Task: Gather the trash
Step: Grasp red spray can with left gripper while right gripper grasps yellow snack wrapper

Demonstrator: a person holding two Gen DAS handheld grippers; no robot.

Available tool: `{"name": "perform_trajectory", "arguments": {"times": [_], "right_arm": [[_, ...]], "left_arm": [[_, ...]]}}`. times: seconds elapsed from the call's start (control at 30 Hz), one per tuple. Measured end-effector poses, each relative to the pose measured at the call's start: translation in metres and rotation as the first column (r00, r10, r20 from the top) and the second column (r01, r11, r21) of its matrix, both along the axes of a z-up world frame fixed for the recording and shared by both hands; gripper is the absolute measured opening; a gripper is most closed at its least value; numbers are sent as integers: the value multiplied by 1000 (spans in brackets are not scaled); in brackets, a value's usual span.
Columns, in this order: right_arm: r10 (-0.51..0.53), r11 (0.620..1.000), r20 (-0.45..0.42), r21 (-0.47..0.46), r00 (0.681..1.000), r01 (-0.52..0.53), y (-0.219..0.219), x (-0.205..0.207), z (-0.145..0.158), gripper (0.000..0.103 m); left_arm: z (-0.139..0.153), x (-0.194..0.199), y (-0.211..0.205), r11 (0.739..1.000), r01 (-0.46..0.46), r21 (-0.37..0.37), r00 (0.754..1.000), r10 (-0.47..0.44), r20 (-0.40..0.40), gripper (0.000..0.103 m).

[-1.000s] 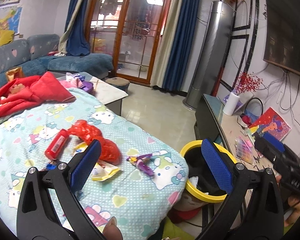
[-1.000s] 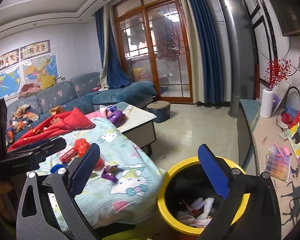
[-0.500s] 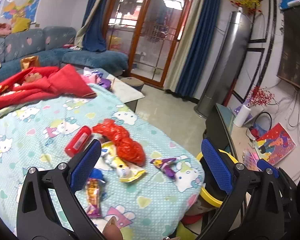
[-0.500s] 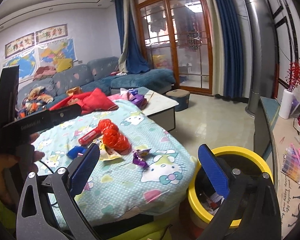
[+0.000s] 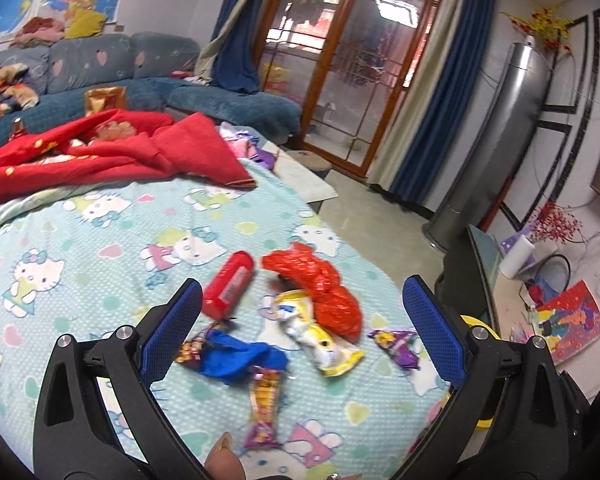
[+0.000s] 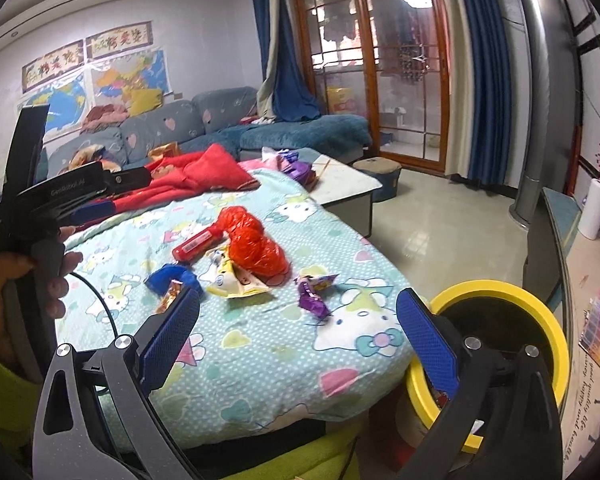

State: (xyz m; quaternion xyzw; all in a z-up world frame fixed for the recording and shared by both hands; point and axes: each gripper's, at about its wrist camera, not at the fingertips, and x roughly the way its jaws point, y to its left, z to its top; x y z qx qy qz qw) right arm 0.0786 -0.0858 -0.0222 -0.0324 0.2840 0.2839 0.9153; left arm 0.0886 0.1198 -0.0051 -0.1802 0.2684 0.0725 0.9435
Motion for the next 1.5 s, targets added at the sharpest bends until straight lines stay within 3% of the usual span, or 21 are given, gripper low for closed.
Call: {"name": "perform_trajectory", "arguments": {"times": [0.37,0.6,0.73,1.0,1.1,1.2,1.3,1.37,1.5], "right_arm": [[159,985,-49,-57,986,-161,55,7,-19,95],[229,970,-155,-44,961,-238,87,18,-36,78],[271,958,-210,-32,939,-283,111,19,-46,67],[306,946,-332,0,892,-325,147,25,-69,65],[315,941,-379,6,870,-338,154,29,-79,63],[316,941,-425,24,849,-338,157,33,-90,53],[319,940,-419,26,850,-340,155,31,-92,48],[319,939,-412,14,854,-344,151,29,-92,35],[331,935,-421,27,844,-353,142,26,-90,21]], "left_arm": [[-20,-2,53,993,-110,-36,993,108,-52,92],[-39,1,87,985,-152,-78,983,143,-113,92],[-48,12,99,985,-135,-105,982,119,-145,92],[-74,54,97,985,-22,-170,972,-19,-235,69],[-85,70,97,982,9,-188,960,-61,-273,69],[-92,83,97,985,29,-169,950,-79,-302,68],[-98,96,95,985,60,-160,937,-111,-331,60],[-103,102,93,986,74,-152,926,-124,-355,58],[-112,109,88,984,84,-154,915,-138,-380,47]]}}
